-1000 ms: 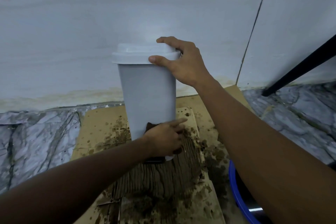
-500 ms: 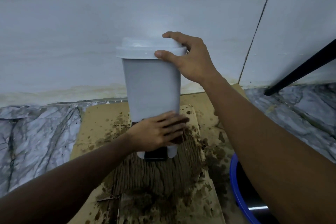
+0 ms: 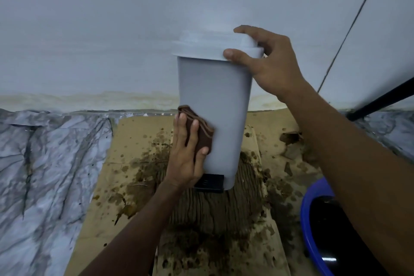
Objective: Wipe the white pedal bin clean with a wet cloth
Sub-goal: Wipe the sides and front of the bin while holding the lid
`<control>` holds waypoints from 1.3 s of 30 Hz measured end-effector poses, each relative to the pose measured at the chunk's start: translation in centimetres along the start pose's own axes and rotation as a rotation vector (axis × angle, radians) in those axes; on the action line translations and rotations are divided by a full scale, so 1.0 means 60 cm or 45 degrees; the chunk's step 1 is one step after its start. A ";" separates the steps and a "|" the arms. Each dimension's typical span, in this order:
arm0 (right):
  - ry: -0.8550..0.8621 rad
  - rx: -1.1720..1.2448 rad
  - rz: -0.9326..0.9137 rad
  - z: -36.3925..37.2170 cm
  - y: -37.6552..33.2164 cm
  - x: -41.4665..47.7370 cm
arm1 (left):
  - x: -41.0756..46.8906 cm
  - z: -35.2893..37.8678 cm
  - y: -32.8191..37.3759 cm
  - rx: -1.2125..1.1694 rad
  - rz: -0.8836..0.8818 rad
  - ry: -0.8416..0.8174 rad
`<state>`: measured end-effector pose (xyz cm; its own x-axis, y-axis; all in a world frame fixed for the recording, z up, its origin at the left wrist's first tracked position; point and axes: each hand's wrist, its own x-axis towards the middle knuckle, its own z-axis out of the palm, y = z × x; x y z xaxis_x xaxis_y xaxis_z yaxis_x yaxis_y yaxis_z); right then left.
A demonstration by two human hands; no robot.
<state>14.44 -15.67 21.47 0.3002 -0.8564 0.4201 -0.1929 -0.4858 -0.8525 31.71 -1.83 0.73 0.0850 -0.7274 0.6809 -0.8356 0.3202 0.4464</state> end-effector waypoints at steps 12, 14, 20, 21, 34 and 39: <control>-0.004 0.012 0.000 -0.004 -0.002 -0.006 | -0.103 0.011 -0.045 -0.273 -0.143 -0.232; 0.005 0.016 -0.003 -0.002 0.000 -0.005 | -0.118 0.018 -0.046 -0.385 -0.277 -0.224; 0.009 0.018 -0.010 -0.004 0.002 -0.002 | -0.040 0.017 -0.022 -0.388 -0.118 -0.032; 0.005 0.016 -0.014 -0.004 0.002 -0.002 | -0.021 0.013 -0.021 -0.380 -0.102 0.004; 0.010 0.007 -0.021 0.004 0.000 -0.004 | -0.066 0.015 -0.027 -0.461 -0.236 -0.062; 0.010 0.039 -0.011 0.003 -0.002 -0.003 | 0.041 -0.019 -0.023 0.370 0.682 -0.204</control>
<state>14.55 -15.43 21.46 0.2943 -0.8535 0.4301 -0.1617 -0.4880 -0.8578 33.67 -3.39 2.46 -0.4496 -0.6009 0.6608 -0.8550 0.5035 -0.1238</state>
